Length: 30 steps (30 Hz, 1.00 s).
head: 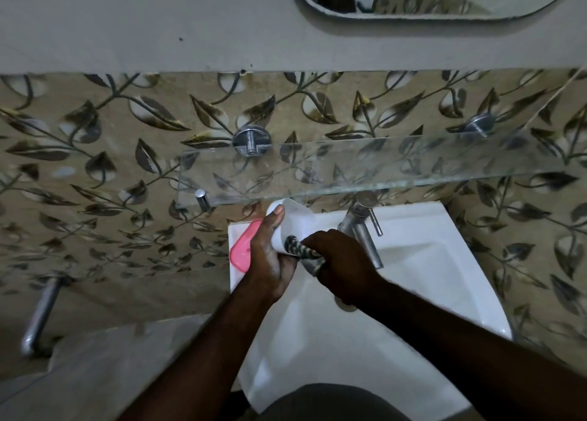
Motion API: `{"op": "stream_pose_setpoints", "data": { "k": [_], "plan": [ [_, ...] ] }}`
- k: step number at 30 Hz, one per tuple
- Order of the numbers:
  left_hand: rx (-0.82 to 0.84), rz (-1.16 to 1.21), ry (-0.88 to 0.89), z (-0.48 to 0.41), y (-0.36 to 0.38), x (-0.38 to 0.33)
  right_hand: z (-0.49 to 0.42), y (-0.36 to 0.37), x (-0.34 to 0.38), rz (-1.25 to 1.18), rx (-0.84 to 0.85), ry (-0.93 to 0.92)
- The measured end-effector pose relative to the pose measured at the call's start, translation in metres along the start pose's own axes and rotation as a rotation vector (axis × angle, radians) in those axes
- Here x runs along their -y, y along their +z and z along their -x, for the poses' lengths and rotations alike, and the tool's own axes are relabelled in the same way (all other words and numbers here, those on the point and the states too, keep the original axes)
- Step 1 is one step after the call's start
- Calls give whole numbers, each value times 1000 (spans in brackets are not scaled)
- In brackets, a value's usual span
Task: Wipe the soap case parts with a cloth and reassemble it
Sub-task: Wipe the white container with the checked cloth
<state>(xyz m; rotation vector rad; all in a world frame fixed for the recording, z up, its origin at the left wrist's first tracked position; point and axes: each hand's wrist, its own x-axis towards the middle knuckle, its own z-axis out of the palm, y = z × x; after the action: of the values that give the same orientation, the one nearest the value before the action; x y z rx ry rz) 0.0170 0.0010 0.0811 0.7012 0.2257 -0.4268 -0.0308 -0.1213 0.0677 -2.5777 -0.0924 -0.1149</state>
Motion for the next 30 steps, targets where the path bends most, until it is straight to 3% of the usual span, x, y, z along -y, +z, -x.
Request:
{"op": "stream_pose_setpoints", "data": {
  "k": [3, 5, 7, 11, 15, 18, 23, 27, 30],
  "plan": [
    [-45, -88, -23, 3, 3, 5, 0, 0, 24, -297, -77, 158],
    [-56, -135, -26, 3, 3, 6, 3, 1, 38, -454, -94, 149],
    [-58, -132, -48, 4, 2, 5, 8, 4, 33, -426, -85, 83],
    [-35, -34, 2, 4, -2, 3, 13, 3, 6, -136, -33, 40],
    [-17, -102, -12, 6, 5, 4, 6, -1, 29, -460, -93, 250],
    [-38, -124, -27, 2, 3, 2, 3, 2, 41, -459, -151, 127],
    [-36, -44, 19, 0, -6, -3, 6, 12, 5, -9, -54, -34],
    [-69, -85, 33, 4, -7, 4, 5, 15, 25, -342, -95, 189],
    [-45, -145, 2, 7, -7, 5, 6, 12, 42, -409, -123, 101]
  ]
}}
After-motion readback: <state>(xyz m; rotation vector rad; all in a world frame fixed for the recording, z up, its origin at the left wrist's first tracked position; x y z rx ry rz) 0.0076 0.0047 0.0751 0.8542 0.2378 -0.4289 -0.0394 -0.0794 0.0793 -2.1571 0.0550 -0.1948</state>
